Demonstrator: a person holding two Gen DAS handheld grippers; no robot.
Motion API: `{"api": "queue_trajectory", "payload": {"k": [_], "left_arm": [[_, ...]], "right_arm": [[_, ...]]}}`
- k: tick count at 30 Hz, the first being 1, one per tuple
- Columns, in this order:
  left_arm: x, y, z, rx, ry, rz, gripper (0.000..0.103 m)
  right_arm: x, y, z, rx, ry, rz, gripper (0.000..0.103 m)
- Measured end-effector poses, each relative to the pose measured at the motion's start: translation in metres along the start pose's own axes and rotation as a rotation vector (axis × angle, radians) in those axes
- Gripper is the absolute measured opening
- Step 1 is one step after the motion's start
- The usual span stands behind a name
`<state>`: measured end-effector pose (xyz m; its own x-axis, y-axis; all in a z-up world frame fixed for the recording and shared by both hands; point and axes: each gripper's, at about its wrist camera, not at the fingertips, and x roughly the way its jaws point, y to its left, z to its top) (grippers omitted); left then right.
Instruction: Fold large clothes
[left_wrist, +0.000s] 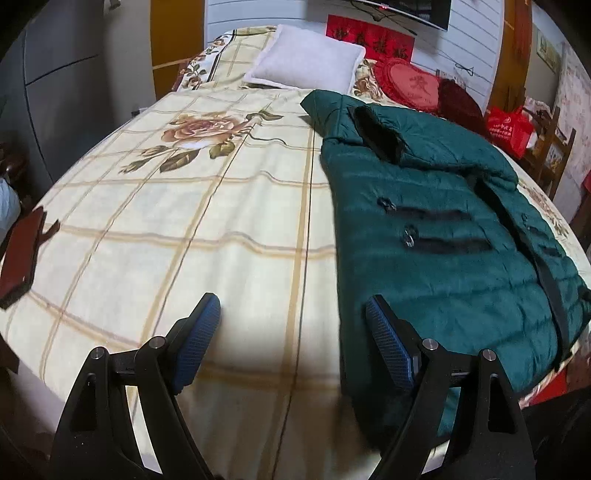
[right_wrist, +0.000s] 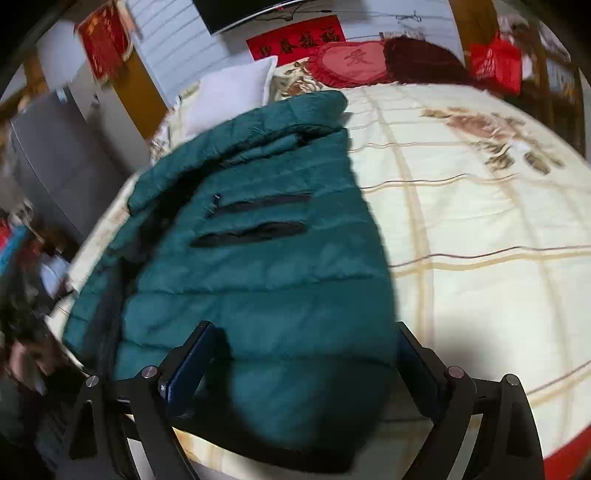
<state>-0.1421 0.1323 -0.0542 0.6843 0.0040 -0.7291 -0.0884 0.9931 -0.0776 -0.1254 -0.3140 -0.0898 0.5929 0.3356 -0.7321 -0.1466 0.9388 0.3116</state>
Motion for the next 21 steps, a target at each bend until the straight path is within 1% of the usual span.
{"api": "queue_trajectory", "payload": {"k": [2,3,4,6,8,11,13,14,17,19,21], "left_arm": [[-0.005,-0.004,-0.008,0.002,-0.005,-0.035,0.082],[-0.005,-0.007,-0.012,0.005,0.004,-0.066,0.082],[-0.003,-0.01,-0.014,0.006,0.02,-0.103,0.082],[0.004,-0.017,-0.015,0.014,0.048,-0.149,0.082],[0.007,-0.022,-0.014,0.016,0.055,-0.164,0.082],[0.011,-0.029,-0.009,0.01,0.079,-0.251,0.082],[0.012,-0.036,-0.007,0.025,0.089,-0.279,0.082],[0.012,-0.041,-0.006,0.034,0.096,-0.29,0.088],[0.01,-0.051,-0.005,0.048,0.117,-0.34,0.091],[0.007,-0.044,-0.004,0.018,0.112,-0.387,0.091],[0.001,-0.033,-0.003,-0.03,0.097,-0.447,0.091]], "right_arm": [[0.004,0.007,0.0,-0.016,0.007,-0.02,0.093],[0.005,0.01,-0.001,-0.03,0.011,-0.025,0.093],[0.005,0.013,-0.002,-0.04,0.016,-0.002,0.093],[0.005,0.015,-0.004,-0.058,0.023,0.039,0.093],[0.005,0.015,-0.006,-0.065,0.024,0.054,0.093],[0.003,0.011,-0.008,-0.048,0.011,0.089,0.093],[0.003,0.009,-0.009,-0.037,0.0,0.1,0.094],[0.003,0.01,-0.01,-0.038,-0.004,0.1,0.095],[0.006,0.015,-0.012,-0.066,-0.01,0.082,0.1],[0.007,0.02,-0.013,-0.093,-0.008,0.06,0.101],[0.007,0.019,-0.013,-0.088,-0.008,0.071,0.101]]}}
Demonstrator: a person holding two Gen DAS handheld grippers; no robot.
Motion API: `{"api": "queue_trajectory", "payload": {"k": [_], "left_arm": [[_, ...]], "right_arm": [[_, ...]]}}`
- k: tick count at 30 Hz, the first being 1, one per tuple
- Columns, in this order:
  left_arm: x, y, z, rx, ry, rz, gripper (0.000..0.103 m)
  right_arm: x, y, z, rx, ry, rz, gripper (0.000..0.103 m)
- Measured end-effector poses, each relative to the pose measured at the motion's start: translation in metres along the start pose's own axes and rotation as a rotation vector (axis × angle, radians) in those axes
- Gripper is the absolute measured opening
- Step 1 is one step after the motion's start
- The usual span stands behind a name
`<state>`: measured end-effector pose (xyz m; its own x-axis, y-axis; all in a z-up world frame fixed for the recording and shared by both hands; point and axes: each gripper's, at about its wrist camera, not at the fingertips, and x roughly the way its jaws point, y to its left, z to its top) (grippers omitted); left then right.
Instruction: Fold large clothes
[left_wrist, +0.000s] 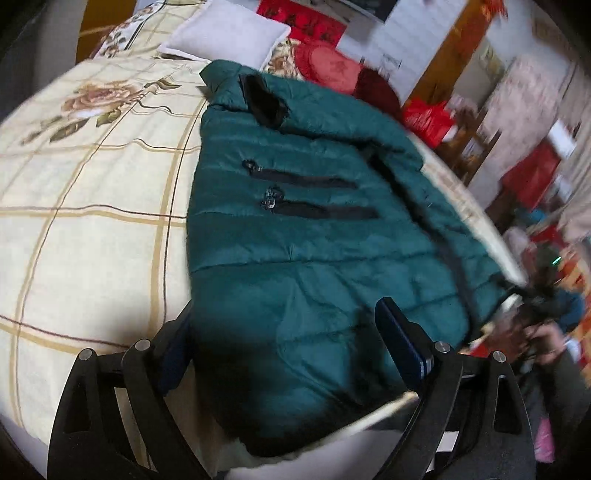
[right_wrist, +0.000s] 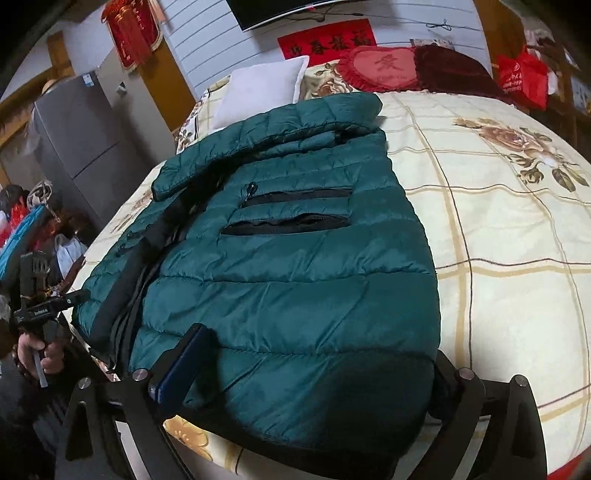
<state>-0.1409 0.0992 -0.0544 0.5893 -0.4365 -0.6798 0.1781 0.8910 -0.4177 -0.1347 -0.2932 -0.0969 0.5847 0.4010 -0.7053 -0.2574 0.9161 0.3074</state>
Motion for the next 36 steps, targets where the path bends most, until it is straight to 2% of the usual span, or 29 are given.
{"api": "queue_trajectory", "payload": {"k": [2,6,7,9,12,13,17,20,23,26,28,30,32,36], "left_arm": [[-0.008,0.005,-0.002,-0.016,-0.007,-0.014,0.091],[-0.002,0.004,-0.01,0.001,0.06,-0.045,0.091],[-0.002,-0.001,-0.01,0.03,0.053,-0.033,0.091],[0.001,-0.005,-0.007,0.049,0.051,-0.058,0.091],[0.016,-0.002,0.004,0.022,0.065,-0.039,0.091],[0.018,-0.002,0.007,0.021,0.047,-0.033,0.091],[0.028,-0.007,0.014,0.033,0.045,-0.002,0.091],[0.025,-0.013,0.008,0.051,0.06,-0.019,0.091],[0.017,-0.017,0.002,0.089,0.039,-0.011,0.091],[0.015,-0.011,-0.002,0.079,0.015,0.033,0.091],[0.016,-0.009,-0.004,0.08,-0.003,0.091,0.09],[0.013,-0.01,-0.006,0.08,-0.036,0.112,0.09],[0.015,-0.011,-0.007,0.078,-0.043,0.128,0.09],[0.02,-0.01,-0.009,0.056,-0.048,0.138,0.09]], "right_arm": [[-0.003,-0.005,-0.001,0.021,-0.003,0.036,0.1],[-0.01,-0.009,-0.007,0.024,0.007,0.101,0.101],[-0.011,-0.008,-0.008,0.017,0.009,0.111,0.101],[-0.013,-0.008,-0.011,0.006,0.011,0.143,0.101],[-0.011,-0.008,-0.01,0.017,0.006,0.171,0.1],[-0.009,-0.009,-0.008,0.027,0.003,0.182,0.1],[0.0,-0.006,0.001,0.021,-0.01,0.165,0.1],[0.006,-0.001,0.006,0.012,-0.02,0.12,0.1],[0.005,0.0,0.005,0.006,-0.015,0.107,0.099],[0.0,-0.002,0.001,0.004,-0.013,0.102,0.08],[-0.005,-0.011,-0.001,0.044,-0.015,0.103,0.056],[-0.008,-0.023,-0.001,0.093,-0.02,0.095,0.045],[-0.008,-0.025,-0.002,0.102,-0.02,0.088,0.044],[-0.008,-0.015,-0.005,0.035,-0.03,0.03,0.044]]}}
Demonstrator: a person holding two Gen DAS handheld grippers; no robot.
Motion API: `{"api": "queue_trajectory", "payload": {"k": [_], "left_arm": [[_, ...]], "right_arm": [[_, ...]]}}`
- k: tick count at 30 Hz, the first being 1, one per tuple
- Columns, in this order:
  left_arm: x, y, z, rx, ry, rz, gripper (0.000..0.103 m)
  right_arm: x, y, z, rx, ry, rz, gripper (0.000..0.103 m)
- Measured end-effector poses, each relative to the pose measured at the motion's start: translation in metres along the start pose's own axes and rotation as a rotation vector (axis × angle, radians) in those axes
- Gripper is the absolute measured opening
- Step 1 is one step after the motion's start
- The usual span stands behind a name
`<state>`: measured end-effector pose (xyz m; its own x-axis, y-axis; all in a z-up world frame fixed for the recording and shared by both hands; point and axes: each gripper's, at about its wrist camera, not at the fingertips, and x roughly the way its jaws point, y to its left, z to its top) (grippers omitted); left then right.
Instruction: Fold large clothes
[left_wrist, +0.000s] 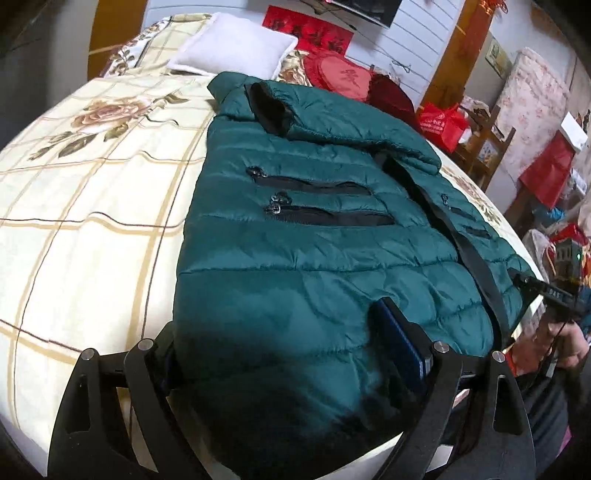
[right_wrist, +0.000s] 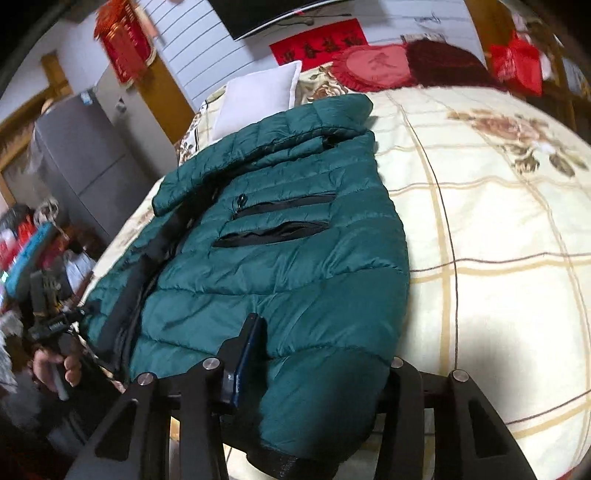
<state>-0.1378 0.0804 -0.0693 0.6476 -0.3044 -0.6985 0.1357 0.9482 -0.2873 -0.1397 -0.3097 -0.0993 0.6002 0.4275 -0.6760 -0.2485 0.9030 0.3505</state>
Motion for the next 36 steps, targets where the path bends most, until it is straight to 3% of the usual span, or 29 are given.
{"api": "queue_trajectory", "payload": {"k": [5,10,11,12,13,14,15,21,26,30,33,36], "left_arm": [[0.002,0.002,0.003,-0.027,0.008,-0.024,0.09],[-0.001,0.006,0.004,-0.068,-0.002,-0.005,0.09],[-0.001,0.006,0.003,-0.071,-0.006,0.005,0.084],[-0.002,0.006,0.003,-0.071,-0.008,0.02,0.063],[-0.002,0.007,0.003,-0.079,-0.009,0.036,0.052],[-0.002,0.01,0.002,-0.095,-0.008,0.031,0.034],[-0.003,0.012,0.003,-0.104,-0.01,0.029,0.026],[-0.003,0.01,0.0,-0.088,-0.007,0.045,0.03],[-0.005,0.009,-0.003,-0.088,0.0,0.03,0.033],[-0.005,0.01,-0.003,-0.108,-0.009,-0.009,0.047],[-0.005,0.006,-0.004,-0.093,-0.016,0.011,0.047],[-0.007,0.009,-0.002,-0.103,-0.029,0.009,0.045]], "right_arm": [[-0.003,-0.007,-0.004,0.055,-0.038,0.018,0.044],[-0.001,0.0,0.0,-0.005,0.003,-0.013,0.041],[-0.001,0.001,0.0,-0.011,0.006,-0.01,0.039],[-0.001,0.001,0.0,-0.017,0.009,-0.008,0.035],[-0.001,0.002,-0.001,-0.023,0.01,-0.007,0.033],[-0.002,0.003,-0.001,-0.027,0.008,-0.007,0.031],[-0.003,0.004,-0.001,-0.033,0.005,-0.009,0.03],[0.002,0.014,-0.005,-0.084,0.017,-0.081,0.031],[0.002,0.014,-0.005,-0.073,0.012,-0.079,0.032],[0.001,0.014,-0.008,-0.059,-0.004,-0.079,0.033],[0.0,0.014,-0.009,-0.04,-0.014,-0.081,0.033],[-0.004,0.027,-0.007,-0.107,-0.012,-0.11,0.027]]}}
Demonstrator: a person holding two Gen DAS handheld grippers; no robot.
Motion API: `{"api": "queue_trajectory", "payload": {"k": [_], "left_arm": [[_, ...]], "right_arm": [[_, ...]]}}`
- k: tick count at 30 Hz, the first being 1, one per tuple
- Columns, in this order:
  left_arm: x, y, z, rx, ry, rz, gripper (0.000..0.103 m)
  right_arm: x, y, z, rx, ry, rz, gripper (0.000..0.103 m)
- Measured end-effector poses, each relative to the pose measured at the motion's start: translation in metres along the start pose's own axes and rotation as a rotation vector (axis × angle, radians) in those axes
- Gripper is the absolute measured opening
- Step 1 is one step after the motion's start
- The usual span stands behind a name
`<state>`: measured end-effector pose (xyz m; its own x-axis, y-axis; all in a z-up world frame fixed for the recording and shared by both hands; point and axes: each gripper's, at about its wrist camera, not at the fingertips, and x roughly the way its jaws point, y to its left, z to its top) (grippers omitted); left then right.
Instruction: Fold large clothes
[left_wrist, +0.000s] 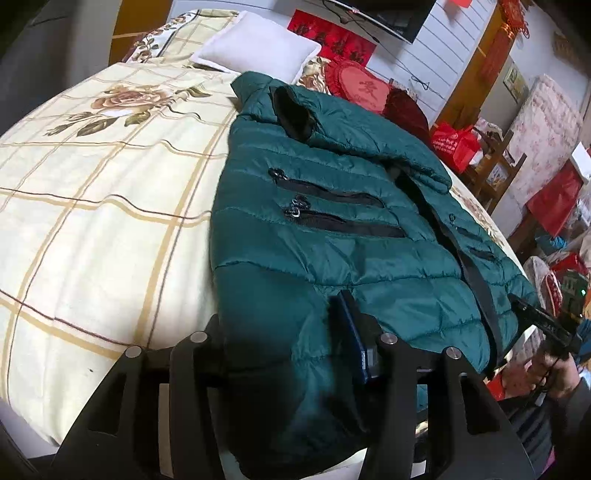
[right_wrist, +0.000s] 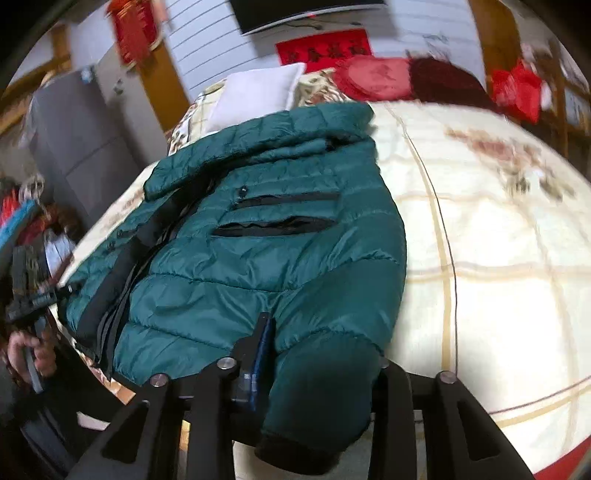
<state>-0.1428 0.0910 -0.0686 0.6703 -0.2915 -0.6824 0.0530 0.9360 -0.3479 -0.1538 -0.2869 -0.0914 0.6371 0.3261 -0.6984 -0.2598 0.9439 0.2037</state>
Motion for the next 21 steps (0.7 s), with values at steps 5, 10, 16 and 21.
{"api": "queue_trajectory", "payload": {"k": [5,10,16,21], "left_arm": [[-0.008,0.014,0.004,-0.051,-0.007,-0.012,0.019],[-0.021,0.013,0.001,-0.019,-0.009,0.019,0.016],[-0.039,0.016,-0.006,-0.011,0.015,0.029,0.016],[-0.052,0.017,-0.007,-0.015,0.015,0.037,0.016]], "right_arm": [[-0.017,0.018,-0.003,-0.028,-0.051,-0.019,0.021],[-0.03,0.017,-0.011,0.086,-0.086,-0.018,0.019],[-0.037,0.01,-0.022,0.219,-0.081,-0.011,0.019],[-0.049,0.012,-0.021,0.245,-0.109,-0.024,0.019]]}}
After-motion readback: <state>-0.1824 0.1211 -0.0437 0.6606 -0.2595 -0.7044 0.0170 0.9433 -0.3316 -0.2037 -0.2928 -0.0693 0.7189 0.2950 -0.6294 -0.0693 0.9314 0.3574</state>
